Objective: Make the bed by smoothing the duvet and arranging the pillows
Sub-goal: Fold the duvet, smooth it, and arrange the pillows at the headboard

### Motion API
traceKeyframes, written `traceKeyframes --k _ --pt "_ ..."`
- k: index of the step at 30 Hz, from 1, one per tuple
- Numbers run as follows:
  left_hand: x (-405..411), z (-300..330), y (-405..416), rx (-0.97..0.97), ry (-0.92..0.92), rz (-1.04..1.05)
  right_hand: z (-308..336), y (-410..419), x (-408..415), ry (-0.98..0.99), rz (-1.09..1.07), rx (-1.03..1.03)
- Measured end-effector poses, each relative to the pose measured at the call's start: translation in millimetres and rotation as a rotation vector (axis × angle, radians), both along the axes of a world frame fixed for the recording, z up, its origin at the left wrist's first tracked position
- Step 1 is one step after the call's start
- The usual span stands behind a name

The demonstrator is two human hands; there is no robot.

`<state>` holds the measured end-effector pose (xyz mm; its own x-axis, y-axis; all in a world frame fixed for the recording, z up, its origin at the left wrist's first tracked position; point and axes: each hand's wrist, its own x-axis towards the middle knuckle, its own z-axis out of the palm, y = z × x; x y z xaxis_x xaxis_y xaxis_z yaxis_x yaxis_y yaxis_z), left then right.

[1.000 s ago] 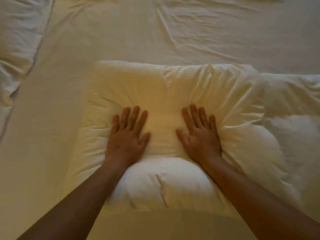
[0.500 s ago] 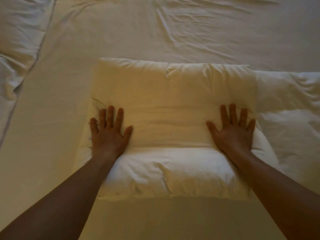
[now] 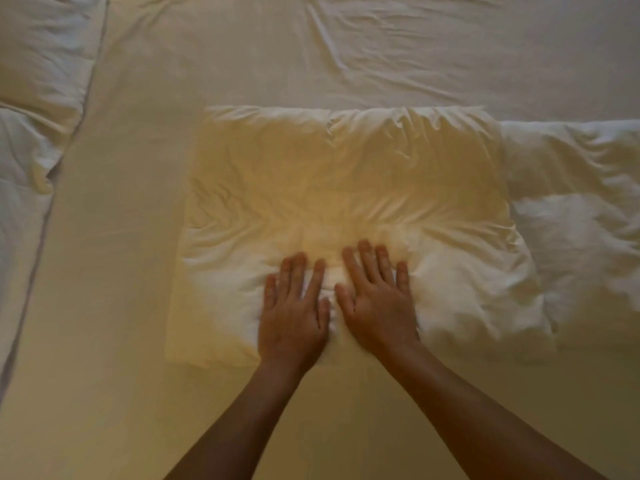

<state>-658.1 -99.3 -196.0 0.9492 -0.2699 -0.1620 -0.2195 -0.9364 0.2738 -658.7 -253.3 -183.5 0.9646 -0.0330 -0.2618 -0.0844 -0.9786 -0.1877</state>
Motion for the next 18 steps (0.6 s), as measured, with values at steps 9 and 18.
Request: traceKeyframes --k 9,18 --pt "6.3 -43.7 86.8 0.216 -0.058 0.055 -33.4 -84.8 -14.2 -0.010 -0.040 -0.231" --pt "-6.7 40.1 56.5 -0.029 0.358 0.411 56.5 -85.9 -47.5 0.156 -0.457 -0.081"
